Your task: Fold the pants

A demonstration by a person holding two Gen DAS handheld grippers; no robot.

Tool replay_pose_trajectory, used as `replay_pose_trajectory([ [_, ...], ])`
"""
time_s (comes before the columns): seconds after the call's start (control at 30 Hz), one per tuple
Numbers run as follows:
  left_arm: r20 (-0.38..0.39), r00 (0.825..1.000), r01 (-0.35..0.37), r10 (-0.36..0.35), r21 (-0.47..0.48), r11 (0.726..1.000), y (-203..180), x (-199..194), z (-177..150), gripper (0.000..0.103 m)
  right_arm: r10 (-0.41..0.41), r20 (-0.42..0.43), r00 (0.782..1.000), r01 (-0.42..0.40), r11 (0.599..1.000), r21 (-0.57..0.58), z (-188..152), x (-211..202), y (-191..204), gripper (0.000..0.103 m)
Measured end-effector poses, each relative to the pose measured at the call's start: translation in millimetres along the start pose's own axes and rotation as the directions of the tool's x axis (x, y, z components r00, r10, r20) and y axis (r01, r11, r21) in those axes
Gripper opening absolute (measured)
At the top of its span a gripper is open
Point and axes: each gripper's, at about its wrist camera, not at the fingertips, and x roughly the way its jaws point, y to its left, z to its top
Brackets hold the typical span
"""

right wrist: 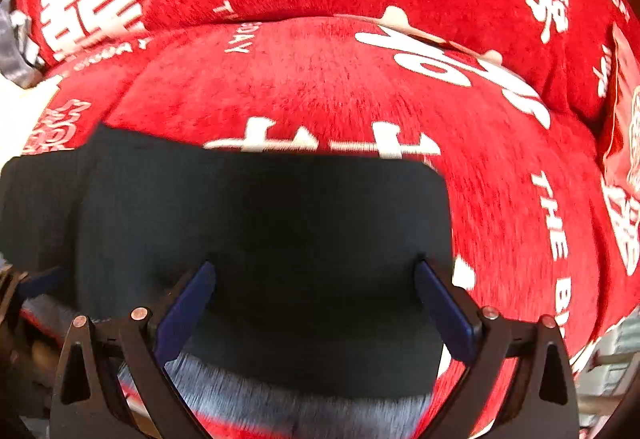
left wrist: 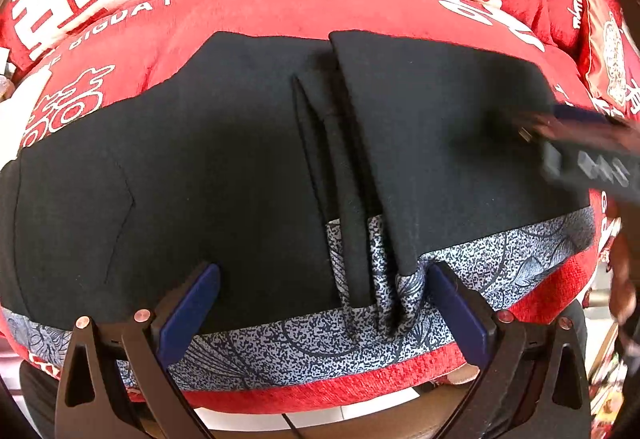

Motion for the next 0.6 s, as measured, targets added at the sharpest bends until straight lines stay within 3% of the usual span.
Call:
replay_pose_trajectory([
  [0.2,-0.025,0.999,0.024,-0.024,-0.007,1.000,6.0,-4.2,3.9,0.103,0.052,-0.043,0.998,-0.050,0.998,0.046,23.9,13.1,-12.1,0.103],
  [0.37,0.022,0.999,0.045,-0.043,-0.100,0.994,34.8,-22.5,24.5,0.103,0.060,0.021,0.998,-0.063,0.989,0.134,18.6,-19.5,-38.0,0.103],
  [0.53,-0.008,1.000,-0.005,0.004,-0.213,0.977,48.8,-10.4,67.2,0.103,0.051,0.022,0.998,-0.054,0.986,0.158,25.3,-24.4,-51.8,0.103],
  [0.6,-0.004,0.999,-0.033,0.033,-0.214,0.976,43.5,-7.1,81.3,0.103,0.062,0.014,0.998,-0.063,0.984,0.167,29.7,-19.4,-52.1,0.103],
])
